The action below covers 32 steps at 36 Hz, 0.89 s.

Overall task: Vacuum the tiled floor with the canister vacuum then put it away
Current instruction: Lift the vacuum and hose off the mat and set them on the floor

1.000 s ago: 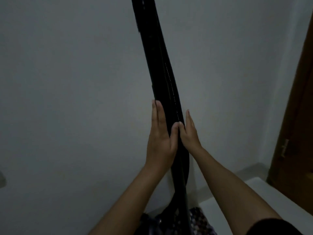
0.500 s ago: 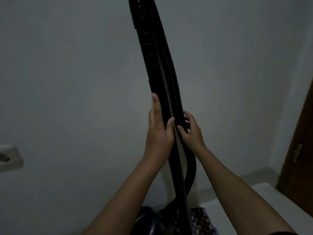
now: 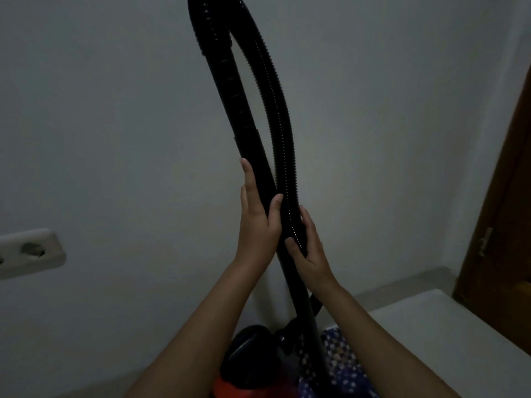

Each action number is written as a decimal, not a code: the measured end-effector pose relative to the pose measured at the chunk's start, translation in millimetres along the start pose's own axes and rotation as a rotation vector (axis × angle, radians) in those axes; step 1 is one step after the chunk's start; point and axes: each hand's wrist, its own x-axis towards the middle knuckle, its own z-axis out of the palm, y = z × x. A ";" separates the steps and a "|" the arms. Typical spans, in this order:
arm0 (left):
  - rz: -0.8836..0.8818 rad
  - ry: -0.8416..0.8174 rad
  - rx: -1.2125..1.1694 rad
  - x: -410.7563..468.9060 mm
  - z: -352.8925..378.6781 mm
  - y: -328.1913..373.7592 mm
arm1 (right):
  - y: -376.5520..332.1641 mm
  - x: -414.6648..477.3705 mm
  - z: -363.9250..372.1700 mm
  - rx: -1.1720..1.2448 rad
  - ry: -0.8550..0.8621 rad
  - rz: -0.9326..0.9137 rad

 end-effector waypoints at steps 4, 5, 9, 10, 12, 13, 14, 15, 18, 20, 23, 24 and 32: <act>0.005 -0.013 -0.028 -2.9 -13.4 3.4 | -5.5 1.5 9.1 -0.231 -0.015 -0.081; 0.018 -0.022 -0.043 -2.6 -19.0 4.6 | -6.6 1.6 12.0 -0.265 -0.013 -0.094; 0.051 -0.044 -0.051 4.9 -48.8 6.7 | -13.8 -4.2 29.0 -0.362 -0.023 -0.116; 0.046 -0.034 -0.064 7.7 -57.4 8.6 | -15.9 -6.7 34.2 -0.348 -0.024 -0.111; 0.039 -0.004 -0.098 11.8 -72.7 8.9 | -19.7 -11.6 43.6 -0.290 -0.050 -0.091; 0.043 0.003 -0.103 11.8 -78.9 6.3 | -21.0 -12.9 47.4 -0.254 -0.071 -0.080; 0.048 0.005 -0.099 10.2 -84.7 3.2 | -20.9 -14.2 50.5 -0.229 -0.090 -0.077; 0.047 0.007 -0.096 7.6 -89.0 0.7 | -21.5 -14.8 52.3 -0.217 -0.107 -0.083; 0.027 0.026 -0.120 -2.7 -100.0 -2.5 | -25.5 -15.8 55.3 -0.216 -0.178 -0.119; 0.037 0.048 -0.144 -7.4 -104.4 -4.1 | -26.5 -17.0 54.9 -0.213 -0.226 -0.138; 0.068 0.049 -0.171 -12.0 -105.2 -4.4 | -26.6 -18.4 52.6 -0.211 -0.255 -0.159; 0.073 0.050 -0.175 -13.1 -104.8 -4.1 | -26.5 -18.3 51.8 -0.209 -0.255 -0.163; 0.002 0.159 -0.184 -25.8 -96.5 -15.8 | -13.7 -15.0 38.1 -0.268 -0.284 -0.224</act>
